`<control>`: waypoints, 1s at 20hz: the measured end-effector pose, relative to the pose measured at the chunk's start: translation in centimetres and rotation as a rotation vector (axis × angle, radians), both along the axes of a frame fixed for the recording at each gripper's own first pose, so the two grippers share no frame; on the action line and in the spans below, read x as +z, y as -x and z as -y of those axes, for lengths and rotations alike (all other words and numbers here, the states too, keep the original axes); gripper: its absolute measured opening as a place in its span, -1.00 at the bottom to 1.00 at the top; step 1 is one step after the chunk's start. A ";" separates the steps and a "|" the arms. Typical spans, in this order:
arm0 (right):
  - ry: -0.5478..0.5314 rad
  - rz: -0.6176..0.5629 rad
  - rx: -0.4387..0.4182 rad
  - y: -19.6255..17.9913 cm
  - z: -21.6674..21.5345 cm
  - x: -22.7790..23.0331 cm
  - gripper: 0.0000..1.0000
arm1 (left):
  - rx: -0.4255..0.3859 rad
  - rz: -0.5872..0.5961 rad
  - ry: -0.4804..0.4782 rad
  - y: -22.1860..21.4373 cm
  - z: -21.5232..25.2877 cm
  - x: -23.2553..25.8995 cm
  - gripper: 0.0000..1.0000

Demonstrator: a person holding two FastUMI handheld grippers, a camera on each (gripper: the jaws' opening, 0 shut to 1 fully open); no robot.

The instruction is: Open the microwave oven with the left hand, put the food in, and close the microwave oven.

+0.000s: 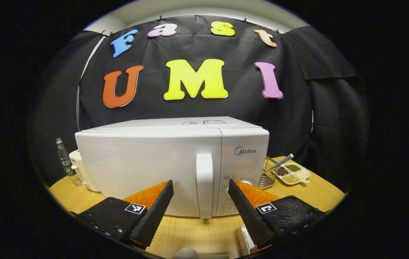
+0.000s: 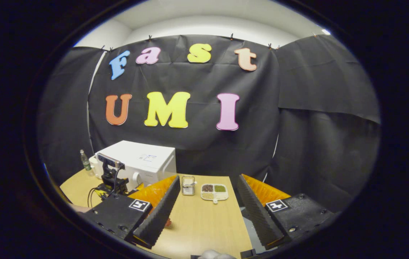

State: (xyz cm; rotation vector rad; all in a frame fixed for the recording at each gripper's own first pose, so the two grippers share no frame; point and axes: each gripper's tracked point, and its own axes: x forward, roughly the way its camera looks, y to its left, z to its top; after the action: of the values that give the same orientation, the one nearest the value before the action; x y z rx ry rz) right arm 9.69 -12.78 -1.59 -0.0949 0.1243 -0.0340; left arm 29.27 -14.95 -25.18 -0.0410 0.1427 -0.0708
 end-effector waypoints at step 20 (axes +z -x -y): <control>0.018 -0.006 0.027 -0.5 0.3 -0.6 1.00 | 0.006 -0.001 0.010 -1.2 0.5 0.1 -0.83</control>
State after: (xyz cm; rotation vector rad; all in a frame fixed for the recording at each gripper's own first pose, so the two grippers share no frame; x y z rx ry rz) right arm 10.19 -13.10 -2.24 -0.1150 0.1290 -0.0077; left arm 30.48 -15.50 -25.08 -0.0514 0.1434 -0.0659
